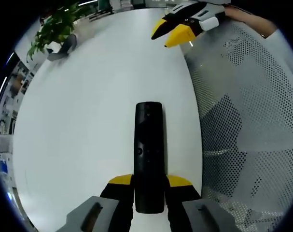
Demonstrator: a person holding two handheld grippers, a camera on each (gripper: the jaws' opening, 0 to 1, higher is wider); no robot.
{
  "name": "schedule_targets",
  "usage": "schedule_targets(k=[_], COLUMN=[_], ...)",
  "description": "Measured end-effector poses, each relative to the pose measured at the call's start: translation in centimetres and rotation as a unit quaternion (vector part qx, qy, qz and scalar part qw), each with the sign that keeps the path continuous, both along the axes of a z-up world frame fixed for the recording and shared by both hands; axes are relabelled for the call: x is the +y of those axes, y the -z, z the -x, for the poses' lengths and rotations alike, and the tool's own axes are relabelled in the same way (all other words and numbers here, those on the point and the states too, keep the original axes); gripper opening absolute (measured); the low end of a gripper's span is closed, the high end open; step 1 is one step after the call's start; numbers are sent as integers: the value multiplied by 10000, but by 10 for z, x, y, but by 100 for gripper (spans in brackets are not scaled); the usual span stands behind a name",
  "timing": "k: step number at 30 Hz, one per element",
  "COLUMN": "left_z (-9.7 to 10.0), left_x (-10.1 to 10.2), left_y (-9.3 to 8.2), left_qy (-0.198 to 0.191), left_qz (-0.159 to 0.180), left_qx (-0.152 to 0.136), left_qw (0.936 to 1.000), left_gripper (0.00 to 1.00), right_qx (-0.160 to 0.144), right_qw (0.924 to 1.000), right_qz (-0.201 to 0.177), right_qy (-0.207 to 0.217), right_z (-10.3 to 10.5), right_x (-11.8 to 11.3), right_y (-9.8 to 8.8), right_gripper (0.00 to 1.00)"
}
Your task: Press the specified remote control buttons in sequence, fully releasing each button before pressing the next.
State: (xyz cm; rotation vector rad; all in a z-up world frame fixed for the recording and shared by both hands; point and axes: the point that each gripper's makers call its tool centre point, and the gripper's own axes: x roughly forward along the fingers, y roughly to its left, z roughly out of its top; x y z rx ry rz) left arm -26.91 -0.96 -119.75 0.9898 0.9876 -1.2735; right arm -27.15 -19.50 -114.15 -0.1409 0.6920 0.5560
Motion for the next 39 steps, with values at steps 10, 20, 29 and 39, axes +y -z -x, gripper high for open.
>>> schedule_targets(k=[10, 20, 29, 39], left_z=[1, 1, 1, 1], left_x=[0, 0, 0, -1], left_y=[-1, -1, -1, -1], left_qy=[106, 191, 274, 264], left_qz=[173, 281, 310, 277], left_qx=[-17, 16, 21, 23], left_qw=[9998, 9994, 9991, 9993], left_gripper=[25, 25, 25, 25], right_qx=[146, 290, 534, 562], right_qw=[9885, 9612, 9341, 9262], right_qz=[478, 850, 1028, 1135], right_qy=[-1427, -2607, -3377, -3550], right_z=[14, 8, -3, -4], right_x=[32, 66, 103, 108], right_y=[0, 4, 29, 38], right_gripper=[13, 0, 0, 0])
